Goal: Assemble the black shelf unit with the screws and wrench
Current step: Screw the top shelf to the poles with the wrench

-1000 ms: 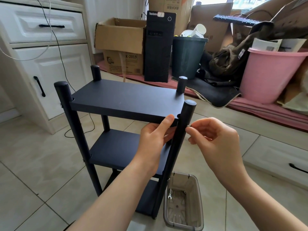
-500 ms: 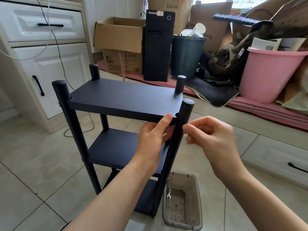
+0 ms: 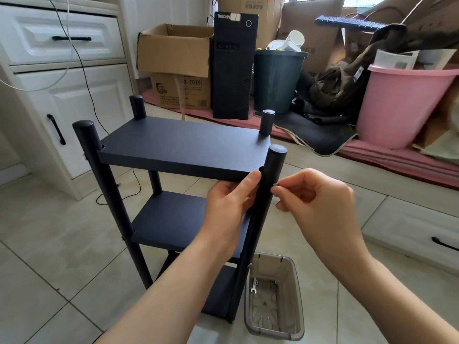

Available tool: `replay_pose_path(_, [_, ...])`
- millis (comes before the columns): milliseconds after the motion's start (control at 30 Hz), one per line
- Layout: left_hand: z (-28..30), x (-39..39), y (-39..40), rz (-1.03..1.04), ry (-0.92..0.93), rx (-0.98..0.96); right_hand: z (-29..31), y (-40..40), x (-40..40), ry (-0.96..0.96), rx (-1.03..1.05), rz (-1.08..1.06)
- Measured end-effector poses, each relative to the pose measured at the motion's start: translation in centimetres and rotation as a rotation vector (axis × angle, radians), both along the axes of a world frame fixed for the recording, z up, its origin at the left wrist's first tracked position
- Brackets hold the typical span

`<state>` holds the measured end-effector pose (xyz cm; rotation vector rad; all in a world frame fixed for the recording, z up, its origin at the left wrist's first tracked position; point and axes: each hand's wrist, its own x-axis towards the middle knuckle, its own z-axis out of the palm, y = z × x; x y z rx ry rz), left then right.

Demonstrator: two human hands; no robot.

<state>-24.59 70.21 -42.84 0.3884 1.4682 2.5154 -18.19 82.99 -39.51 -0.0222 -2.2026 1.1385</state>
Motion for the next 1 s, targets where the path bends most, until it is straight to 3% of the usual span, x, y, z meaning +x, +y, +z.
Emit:
replay_pose_path(300, [-0.2,0.0,0.0,0.0,0.008,-0.009,0.0,-0.2,0.1,0.02,0.006,-0.013])
replay_pose_path(500, [-0.3,-0.1,0.1,0.004,-0.002,0.005,0.0,-0.3,0.2,0.093,0.248,-0.067])
replay_pose_path(667, [-0.6,-0.1,0.1,-0.001,0.02,-0.015,0.0,-0.3,0.2,-0.032,-0.049,-0.007])
replay_pose_path(767, [-0.8,-0.2,0.1,0.016,0.034,-0.052,0.0,-0.2,0.0,-0.042,-0.112,0.019])
replay_pose_path(1000, [-1.0,-0.3,0.1,0.039,0.045,-0.077,-0.1,-0.3,0.1,0.02,0.138,-0.042])
